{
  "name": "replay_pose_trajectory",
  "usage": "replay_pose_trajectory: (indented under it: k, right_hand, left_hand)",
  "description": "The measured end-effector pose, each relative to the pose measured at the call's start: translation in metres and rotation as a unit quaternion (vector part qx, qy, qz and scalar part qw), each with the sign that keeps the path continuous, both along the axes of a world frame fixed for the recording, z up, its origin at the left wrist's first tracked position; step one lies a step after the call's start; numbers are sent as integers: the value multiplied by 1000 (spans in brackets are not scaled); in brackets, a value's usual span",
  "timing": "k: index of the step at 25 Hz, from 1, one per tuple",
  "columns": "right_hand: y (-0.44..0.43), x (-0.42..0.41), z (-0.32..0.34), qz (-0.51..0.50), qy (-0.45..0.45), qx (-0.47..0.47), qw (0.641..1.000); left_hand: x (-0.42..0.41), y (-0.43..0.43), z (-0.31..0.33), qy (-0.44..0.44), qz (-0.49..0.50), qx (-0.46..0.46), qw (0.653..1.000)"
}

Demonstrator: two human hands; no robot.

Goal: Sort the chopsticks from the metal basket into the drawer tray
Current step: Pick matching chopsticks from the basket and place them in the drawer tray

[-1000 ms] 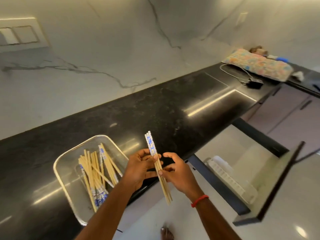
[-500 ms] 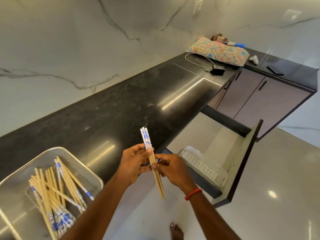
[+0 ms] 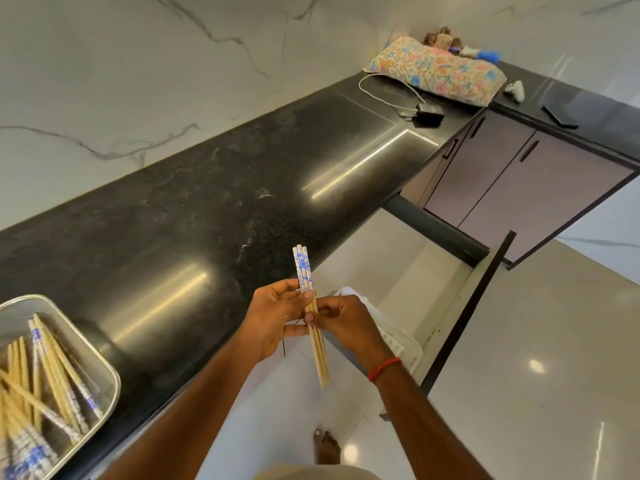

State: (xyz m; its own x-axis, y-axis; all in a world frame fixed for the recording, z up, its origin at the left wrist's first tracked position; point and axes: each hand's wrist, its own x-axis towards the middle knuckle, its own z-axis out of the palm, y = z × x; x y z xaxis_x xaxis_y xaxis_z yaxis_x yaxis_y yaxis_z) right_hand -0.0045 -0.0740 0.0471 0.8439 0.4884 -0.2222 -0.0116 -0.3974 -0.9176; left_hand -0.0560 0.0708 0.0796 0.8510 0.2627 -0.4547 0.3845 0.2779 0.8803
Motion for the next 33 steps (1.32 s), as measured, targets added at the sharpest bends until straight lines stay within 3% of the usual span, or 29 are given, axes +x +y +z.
replay_pose_trajectory:
  k: [9, 14, 23, 33]
  right_hand:
    - [-83, 79, -39, -1, -28, -104, 994]
    - [-102, 105, -74, 51, -63, -200, 976]
    - [-103, 105, -134, 133, -46, -372, 917]
    - [-113, 85, -170, 154, -74, -427, 888]
  left_hand:
    - [26, -41, -35, 86, 8, -26, 996]
    - [28, -46, -43, 103, 14, -38, 994]
    - [27, -50, -55, 133, 29, -18, 990]
    - [17, -53, -74, 160, 37, 4, 986]
